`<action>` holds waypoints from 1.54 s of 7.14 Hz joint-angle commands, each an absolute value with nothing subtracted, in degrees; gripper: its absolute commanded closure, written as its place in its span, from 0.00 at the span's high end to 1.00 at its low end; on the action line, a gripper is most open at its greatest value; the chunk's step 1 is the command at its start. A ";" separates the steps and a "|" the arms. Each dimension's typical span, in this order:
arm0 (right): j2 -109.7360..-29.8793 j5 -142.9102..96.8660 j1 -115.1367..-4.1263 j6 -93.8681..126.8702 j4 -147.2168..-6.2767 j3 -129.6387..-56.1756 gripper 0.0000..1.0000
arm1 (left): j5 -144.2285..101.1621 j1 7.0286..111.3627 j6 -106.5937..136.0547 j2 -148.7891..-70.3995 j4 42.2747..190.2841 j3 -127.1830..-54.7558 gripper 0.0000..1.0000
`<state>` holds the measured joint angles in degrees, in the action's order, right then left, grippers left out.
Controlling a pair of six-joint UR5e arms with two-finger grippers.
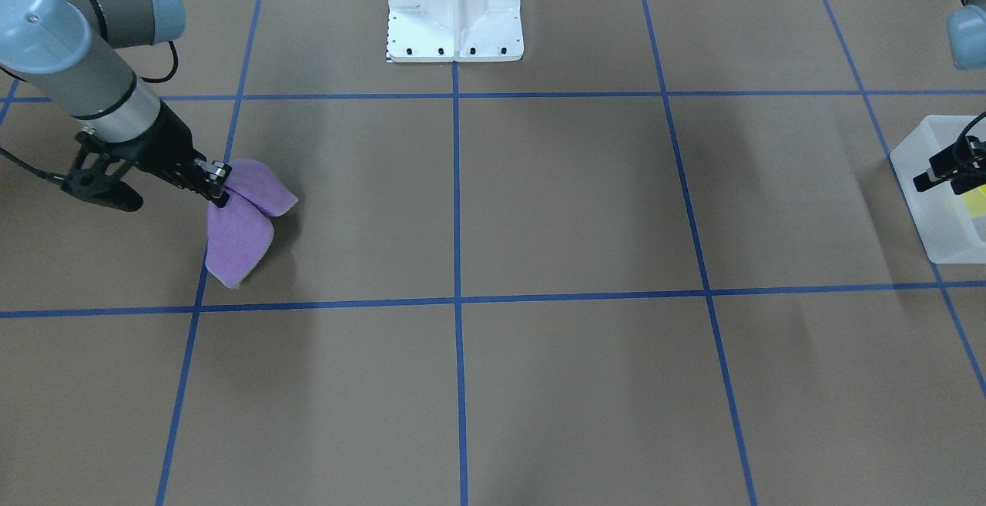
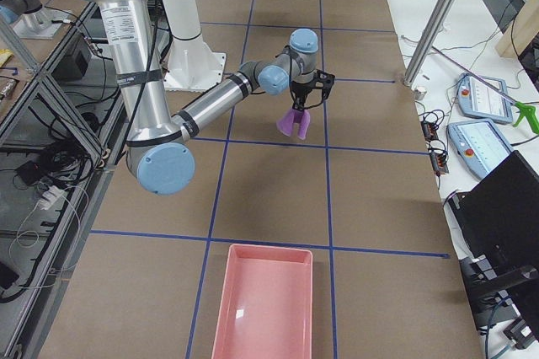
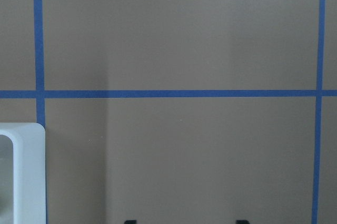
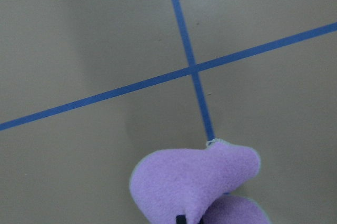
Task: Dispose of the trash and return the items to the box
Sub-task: 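Lift the purple cloth with the right gripper and drop it into the pink bin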
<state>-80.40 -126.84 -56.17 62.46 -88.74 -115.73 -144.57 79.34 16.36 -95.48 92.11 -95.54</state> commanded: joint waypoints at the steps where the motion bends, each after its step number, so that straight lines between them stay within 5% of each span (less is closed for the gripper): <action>1: -87.16 -129.97 -69.62 33.81 -101.64 -120.41 0.00 | -144.67 79.28 16.26 -94.41 92.28 -95.71 0.70; 4: -90.43 -129.56 -91.25 -7.07 -114.07 -113.77 0.00 | -144.93 79.19 16.26 -94.39 92.55 -96.15 0.70; 6: -90.36 -128.24 -99.72 -25.04 -112.60 -98.71 0.00 | -144.93 79.19 16.26 -94.39 92.64 -96.15 0.70; 11: -97.12 -125.77 -100.90 -29.00 -94.23 -84.66 0.00 | -144.93 79.19 16.35 -94.39 92.64 -96.15 0.70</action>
